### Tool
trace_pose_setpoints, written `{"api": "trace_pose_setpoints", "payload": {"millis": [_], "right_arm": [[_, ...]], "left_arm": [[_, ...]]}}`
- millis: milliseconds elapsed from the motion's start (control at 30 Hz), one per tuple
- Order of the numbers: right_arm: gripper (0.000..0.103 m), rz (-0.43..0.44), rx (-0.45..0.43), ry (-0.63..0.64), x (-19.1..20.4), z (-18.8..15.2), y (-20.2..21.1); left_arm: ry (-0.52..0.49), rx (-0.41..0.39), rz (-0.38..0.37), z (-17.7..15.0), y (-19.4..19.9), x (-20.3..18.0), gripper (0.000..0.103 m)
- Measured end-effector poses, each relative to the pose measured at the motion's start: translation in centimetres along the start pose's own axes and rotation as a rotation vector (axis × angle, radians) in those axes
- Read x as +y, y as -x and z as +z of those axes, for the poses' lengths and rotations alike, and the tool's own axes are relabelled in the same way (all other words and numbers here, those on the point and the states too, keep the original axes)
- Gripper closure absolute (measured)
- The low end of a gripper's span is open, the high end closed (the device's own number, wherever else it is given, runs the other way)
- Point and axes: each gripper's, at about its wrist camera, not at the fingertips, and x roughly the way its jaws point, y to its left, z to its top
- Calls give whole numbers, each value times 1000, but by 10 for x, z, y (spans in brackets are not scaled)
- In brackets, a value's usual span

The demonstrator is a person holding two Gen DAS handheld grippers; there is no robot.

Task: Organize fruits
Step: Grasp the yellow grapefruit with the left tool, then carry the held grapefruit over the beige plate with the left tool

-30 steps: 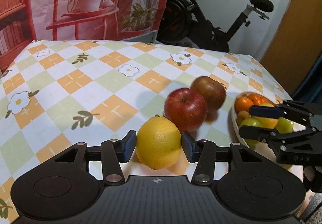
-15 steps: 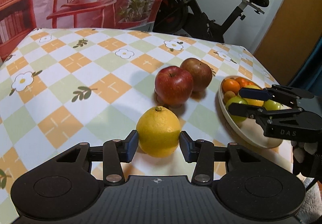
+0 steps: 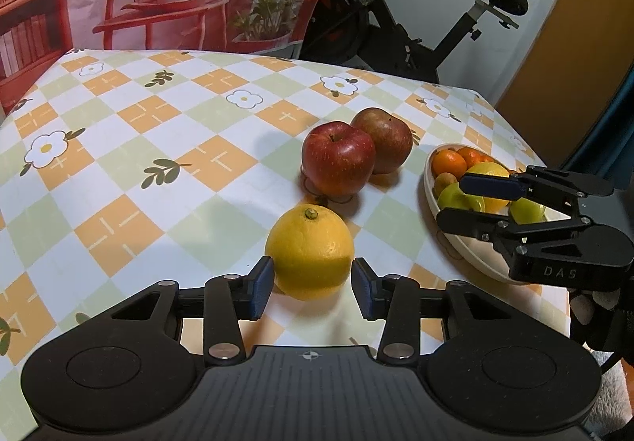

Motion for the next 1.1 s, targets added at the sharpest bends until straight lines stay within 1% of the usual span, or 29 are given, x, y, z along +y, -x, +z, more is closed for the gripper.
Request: {"api": "trace_pose_setpoints", "payload": {"millis": [300, 533, 700, 833, 900, 933, 967, 1000, 1100], "right_arm": [[53, 4, 4, 5, 2, 0, -2], [53, 9, 7, 5, 2, -2, -5], [53, 17, 10, 9, 3, -3, -7], [53, 34, 22, 19, 7, -4, -11], [53, 47, 29, 30, 12, -4, -14], [53, 56, 32, 35, 14, -4, -15], [52, 68, 36, 42, 17, -4, -17], [52, 82, 41, 53, 21, -4, -19], [52, 120, 45, 103, 35, -6, -25]], "left_arm": [[4, -6, -2, 2, 1, 2, 57], [14, -16, -17, 5, 7, 7, 57], [39, -54, -42, 11, 18, 14, 56], [85, -81, -49, 23, 17, 24, 57], [97, -79, -59, 29, 12, 26, 59], [97, -74, -65, 31, 8, 26, 65], [94, -66, -74, 32, 5, 25, 73], [89, -56, -84, 33, 1, 24, 76], [74, -33, -93, 30, -6, 22, 78]]}}
